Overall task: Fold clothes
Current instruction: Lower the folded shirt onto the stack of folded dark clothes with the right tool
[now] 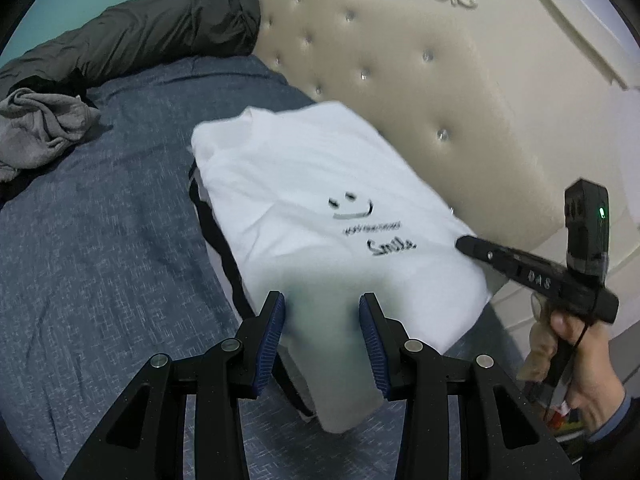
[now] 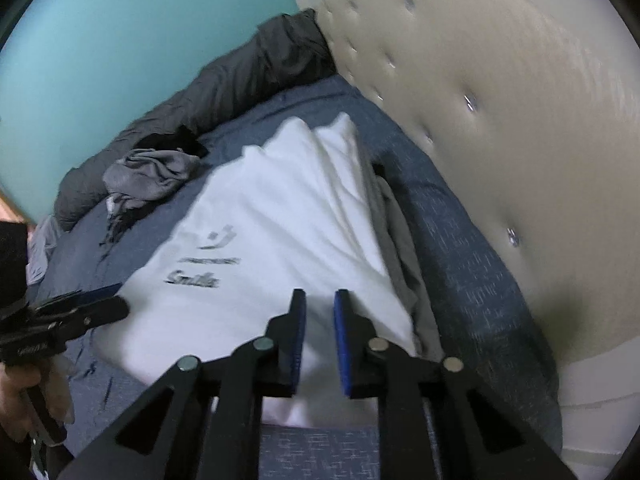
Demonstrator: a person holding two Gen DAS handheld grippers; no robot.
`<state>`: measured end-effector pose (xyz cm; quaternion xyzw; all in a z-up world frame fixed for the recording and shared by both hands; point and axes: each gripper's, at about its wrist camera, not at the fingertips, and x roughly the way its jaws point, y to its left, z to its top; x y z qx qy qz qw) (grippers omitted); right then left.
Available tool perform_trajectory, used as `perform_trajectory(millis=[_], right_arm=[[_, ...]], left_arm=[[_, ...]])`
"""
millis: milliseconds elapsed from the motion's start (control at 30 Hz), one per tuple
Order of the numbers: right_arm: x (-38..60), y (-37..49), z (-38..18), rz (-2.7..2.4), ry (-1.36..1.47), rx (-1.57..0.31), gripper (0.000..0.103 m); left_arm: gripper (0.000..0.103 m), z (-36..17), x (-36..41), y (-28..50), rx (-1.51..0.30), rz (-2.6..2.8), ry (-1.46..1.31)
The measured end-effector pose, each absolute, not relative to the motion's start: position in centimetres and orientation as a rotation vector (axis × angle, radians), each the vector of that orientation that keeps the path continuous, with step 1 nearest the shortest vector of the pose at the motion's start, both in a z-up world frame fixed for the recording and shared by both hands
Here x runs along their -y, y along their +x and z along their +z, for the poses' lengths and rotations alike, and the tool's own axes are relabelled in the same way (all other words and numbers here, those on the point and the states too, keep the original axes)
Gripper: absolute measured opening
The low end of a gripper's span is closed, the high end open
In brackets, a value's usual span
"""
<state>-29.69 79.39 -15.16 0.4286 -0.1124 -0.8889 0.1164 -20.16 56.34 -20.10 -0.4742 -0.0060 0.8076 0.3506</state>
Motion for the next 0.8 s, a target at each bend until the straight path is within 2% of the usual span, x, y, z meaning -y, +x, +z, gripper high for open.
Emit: perform_trajectory(millis=[33,167,400,800], right_arm=[[-79.6,-29.7,-15.6,-2.607,1.258,0.338,0.004],[-80.3,-29.8,-17.3,-2.620,1.271,0.374,0.000],[-81.5,-29.9,-20.0,-2.643,1.285,0.445,0.000],[-82.5,-29.7,-17.2,-2.751,1.204,0.516,0.000]], left_arm=[[0.043,-20.6,-56.4,-20.1,0.013,2.088,-1.231],[0.044,-21.8,-56.7,-19.6,-0.005,2.094,-1.217],[0.045,-22.1,-57.2,-19.3,-0.050,2.094,-1.196],[0.045,-21.7,-57.2,-18.7,-0.086,2.129,-1.177]])
